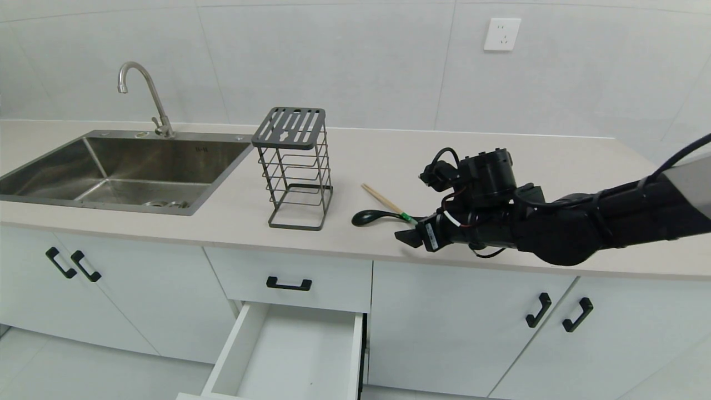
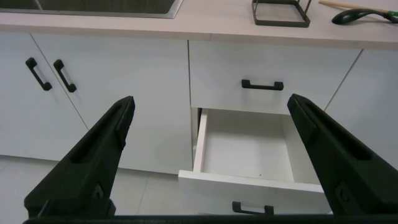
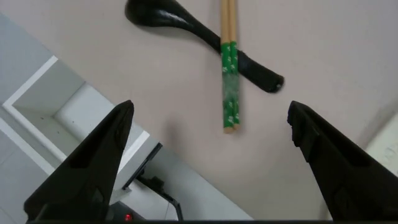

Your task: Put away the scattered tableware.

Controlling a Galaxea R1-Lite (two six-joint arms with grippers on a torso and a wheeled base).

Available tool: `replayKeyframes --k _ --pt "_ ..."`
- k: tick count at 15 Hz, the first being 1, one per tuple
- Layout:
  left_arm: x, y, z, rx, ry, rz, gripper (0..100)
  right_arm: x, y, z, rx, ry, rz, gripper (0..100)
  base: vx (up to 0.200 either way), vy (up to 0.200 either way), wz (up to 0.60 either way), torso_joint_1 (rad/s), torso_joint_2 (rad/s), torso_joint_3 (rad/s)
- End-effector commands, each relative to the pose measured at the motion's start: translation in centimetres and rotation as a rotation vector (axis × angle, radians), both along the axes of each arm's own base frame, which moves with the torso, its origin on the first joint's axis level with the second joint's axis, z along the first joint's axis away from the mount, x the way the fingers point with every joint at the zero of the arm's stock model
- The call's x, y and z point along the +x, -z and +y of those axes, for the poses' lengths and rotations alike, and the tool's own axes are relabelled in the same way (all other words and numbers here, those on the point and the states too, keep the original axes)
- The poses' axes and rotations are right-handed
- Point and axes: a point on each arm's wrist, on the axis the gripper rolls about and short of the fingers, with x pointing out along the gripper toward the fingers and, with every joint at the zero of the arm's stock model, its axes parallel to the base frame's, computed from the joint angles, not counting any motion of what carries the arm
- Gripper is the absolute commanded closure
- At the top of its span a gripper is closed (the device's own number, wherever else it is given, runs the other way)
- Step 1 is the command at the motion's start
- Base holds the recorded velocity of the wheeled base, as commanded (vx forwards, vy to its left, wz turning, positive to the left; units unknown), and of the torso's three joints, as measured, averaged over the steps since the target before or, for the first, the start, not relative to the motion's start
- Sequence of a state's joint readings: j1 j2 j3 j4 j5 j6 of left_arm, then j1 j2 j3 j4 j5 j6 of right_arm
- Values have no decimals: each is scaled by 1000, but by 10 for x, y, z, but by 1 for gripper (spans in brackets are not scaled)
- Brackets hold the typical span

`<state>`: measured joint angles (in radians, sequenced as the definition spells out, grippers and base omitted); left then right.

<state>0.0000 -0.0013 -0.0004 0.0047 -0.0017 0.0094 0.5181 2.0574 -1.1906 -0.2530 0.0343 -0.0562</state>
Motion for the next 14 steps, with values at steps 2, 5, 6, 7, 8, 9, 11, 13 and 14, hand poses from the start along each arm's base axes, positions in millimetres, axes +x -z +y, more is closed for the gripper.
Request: replayKeyframes --k 2,5,6,7,8,9,11,13,14 --pt "0 0 0 0 0 2 0 10 14 3 -13 6 21 0 0 0 0 0 0 0" --pt "0 0 0 0 0 2 0 22 14 5 4 22 8 0 0 0 0 0 0 0" --pt "0 0 0 0 0 2 0 22 15 6 6 26 9 0 0 0 0 0 0 0" --pt "0 0 0 0 0 2 0 22 15 6 0 41 7 0 0 0 0 0 0 0" --pt "0 0 0 0 0 0 0 22 18 7 -13 54 10 0 0 0 0 0 0 0" --pt "0 0 0 0 0 2 0 22 21 9 -17 50 15 0 0 0 0 0 0 0" --pt "0 0 0 0 0 2 0 24 21 15 -12 43 7 0 0 0 0 0 0 0" --pt "0 0 0 0 0 2 0 24 24 20 -3 46 18 100 0 0 0 0 0 0" --pt "0 0 0 0 0 2 0 24 28 22 -10 45 30 100 0 0 0 0 0 0"
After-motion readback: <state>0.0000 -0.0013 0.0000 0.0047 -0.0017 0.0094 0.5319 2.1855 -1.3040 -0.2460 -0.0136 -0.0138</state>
